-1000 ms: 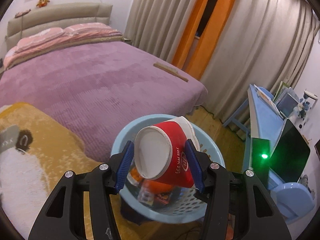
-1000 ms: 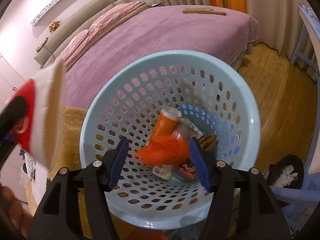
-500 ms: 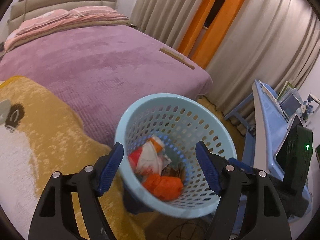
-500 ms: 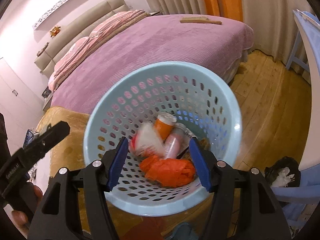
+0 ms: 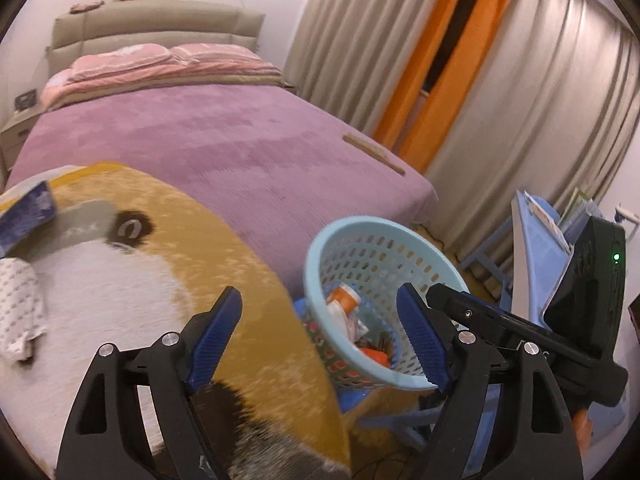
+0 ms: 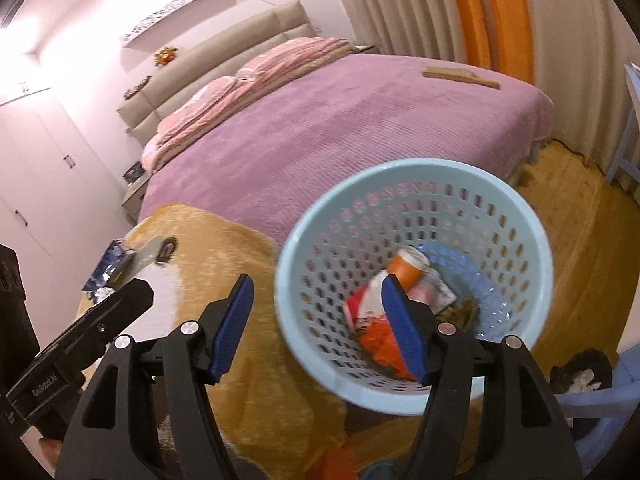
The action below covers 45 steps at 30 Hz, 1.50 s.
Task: Collect trash
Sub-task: 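Move both tools back over the rug toward the clear bottle and white paper, then grasp the white heart-print paper with the right tool and lift it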
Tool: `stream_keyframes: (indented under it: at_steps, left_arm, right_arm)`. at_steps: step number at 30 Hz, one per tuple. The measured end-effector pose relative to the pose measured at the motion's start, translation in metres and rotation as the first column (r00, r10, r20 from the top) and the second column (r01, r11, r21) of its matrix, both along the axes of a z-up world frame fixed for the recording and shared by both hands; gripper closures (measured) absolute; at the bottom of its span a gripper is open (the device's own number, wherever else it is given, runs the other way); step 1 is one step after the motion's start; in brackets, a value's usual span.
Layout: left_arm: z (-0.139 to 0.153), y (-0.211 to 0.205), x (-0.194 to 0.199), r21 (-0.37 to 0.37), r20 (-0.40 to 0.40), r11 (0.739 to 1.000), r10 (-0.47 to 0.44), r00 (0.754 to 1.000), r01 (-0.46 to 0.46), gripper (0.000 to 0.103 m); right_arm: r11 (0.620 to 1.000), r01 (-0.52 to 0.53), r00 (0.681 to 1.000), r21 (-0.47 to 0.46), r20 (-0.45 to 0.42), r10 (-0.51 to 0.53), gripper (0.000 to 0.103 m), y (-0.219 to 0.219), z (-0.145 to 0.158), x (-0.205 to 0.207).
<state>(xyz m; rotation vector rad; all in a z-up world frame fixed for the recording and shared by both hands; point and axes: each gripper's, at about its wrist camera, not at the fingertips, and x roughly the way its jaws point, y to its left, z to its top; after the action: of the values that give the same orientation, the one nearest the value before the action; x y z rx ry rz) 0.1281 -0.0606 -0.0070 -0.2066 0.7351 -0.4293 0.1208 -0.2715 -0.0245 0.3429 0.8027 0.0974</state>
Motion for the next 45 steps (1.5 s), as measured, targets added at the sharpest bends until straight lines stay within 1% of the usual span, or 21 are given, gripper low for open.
stream_keyframes:
  at_steps: [4, 6, 8, 11, 15, 19, 21, 22, 23, 25, 26, 29, 31, 33, 36, 39, 42, 45]
  left_arm:
    - [0.009, 0.029, -0.014, -0.015, 0.023, 0.999, 0.040, 0.999, -0.040, 0.025]
    - [0.014, 0.045, -0.020, -0.014, 0.031, 0.998, 0.064, 0.997, -0.064, 0.023]
    - [0.019, 0.062, -0.026, -0.008, 0.042, 0.996, 0.094, 0.995, -0.094, 0.022]
    - [0.024, 0.092, -0.034, -0.003, 0.055, 0.989, 0.148, 0.987, -0.148, 0.022]
    - [0.026, 0.139, -0.042, -0.005, 0.057, 0.974, 0.228, 0.972, -0.228, 0.022]
    - [0.025, 0.187, -0.049, 0.021, 0.061, 0.947, 0.319, 0.946, -0.321, 0.022]
    - [0.024, 0.216, -0.053, 0.028, 0.058, 0.927, 0.371, 0.927, -0.373, 0.022]
    - [0.023, 0.234, -0.054, 0.030, 0.055, 0.914, 0.403, 0.913, -0.405, 0.022]
    - [0.022, 0.246, -0.056, 0.032, 0.052, 0.905, 0.422, 0.905, -0.424, 0.022]
    - [0.020, 0.275, -0.059, 0.038, 0.045, 0.879, 0.474, 0.879, -0.476, 0.022]
    - [0.020, 0.286, -0.061, 0.039, 0.042, 0.870, 0.490, 0.871, -0.491, 0.022]
    - [0.014, 0.322, -0.066, 0.041, 0.026, 0.835, 0.547, 0.836, -0.548, 0.022]
    - [0.009, 0.342, -0.068, 0.038, 0.006, 0.820, 0.571, 0.821, -0.571, 0.022]
    - [0.000, 0.357, -0.067, 0.036, -0.024, 0.809, 0.588, 0.809, -0.587, 0.022]
    - [-0.012, 0.372, -0.065, 0.020, -0.069, 0.804, 0.594, 0.801, -0.595, 0.022]
    - [-0.023, 0.378, -0.063, 0.018, -0.097, 0.805, 0.591, 0.801, -0.592, 0.022]
    - [-0.031, 0.379, -0.059, 0.008, -0.119, 0.813, 0.579, 0.806, -0.583, 0.022]
    - [-0.037, 0.379, -0.056, -0.003, -0.134, 0.823, 0.563, 0.815, -0.569, 0.022]
  right_arm:
    - [0.999, -0.050, 0.999, -0.007, 0.021, 0.050, 0.040, 0.026, 0.008, -0.002]
    - [0.997, -0.079, 0.996, -0.009, 0.032, 0.079, 0.040, 0.041, 0.011, -0.003]
    - [0.994, -0.112, 0.993, -0.003, 0.037, 0.112, 0.040, 0.058, 0.014, -0.003]
    - [0.983, -0.184, 0.982, 0.004, 0.040, 0.184, 0.040, 0.093, 0.017, -0.001]
    - [0.963, -0.264, 0.963, -0.045, 0.047, 0.266, 0.040, 0.144, 0.021, 0.000]
    - [0.935, -0.340, 0.936, -0.102, 0.057, 0.346, 0.040, 0.198, 0.022, -0.001]
    - [0.920, -0.375, 0.922, -0.116, 0.060, 0.383, 0.040, 0.222, 0.020, -0.001]
    - [0.911, -0.395, 0.913, -0.122, 0.058, 0.404, 0.040, 0.236, 0.019, -0.001]
    - [0.905, -0.407, 0.908, -0.126, 0.056, 0.416, 0.040, 0.245, 0.019, 0.000]
    - [0.888, -0.440, 0.892, -0.132, 0.050, 0.450, 0.040, 0.270, 0.016, 0.003]
    - [0.880, -0.455, 0.885, -0.135, 0.044, 0.464, 0.040, 0.282, 0.014, 0.005]
    - [0.864, -0.480, 0.872, -0.151, 0.027, 0.489, 0.040, 0.312, 0.006, 0.012]
    - [0.858, -0.484, 0.869, -0.169, 0.019, 0.494, 0.040, 0.325, -0.002, 0.018]
    - [0.859, -0.479, 0.874, -0.177, -0.003, 0.487, 0.040, 0.335, -0.012, 0.027]
    - [0.867, -0.475, 0.879, -0.148, -0.043, 0.475, 0.040, 0.346, -0.027, 0.042]
    - [0.875, -0.464, 0.886, -0.136, -0.070, 0.458, 0.040, 0.350, -0.038, 0.055]
    - [0.881, -0.459, 0.888, -0.116, -0.101, 0.449, 0.040, 0.352, -0.048, 0.065]
    - [0.879, -0.468, 0.881, -0.095, -0.126, 0.456, 0.040, 0.355, -0.058, 0.072]
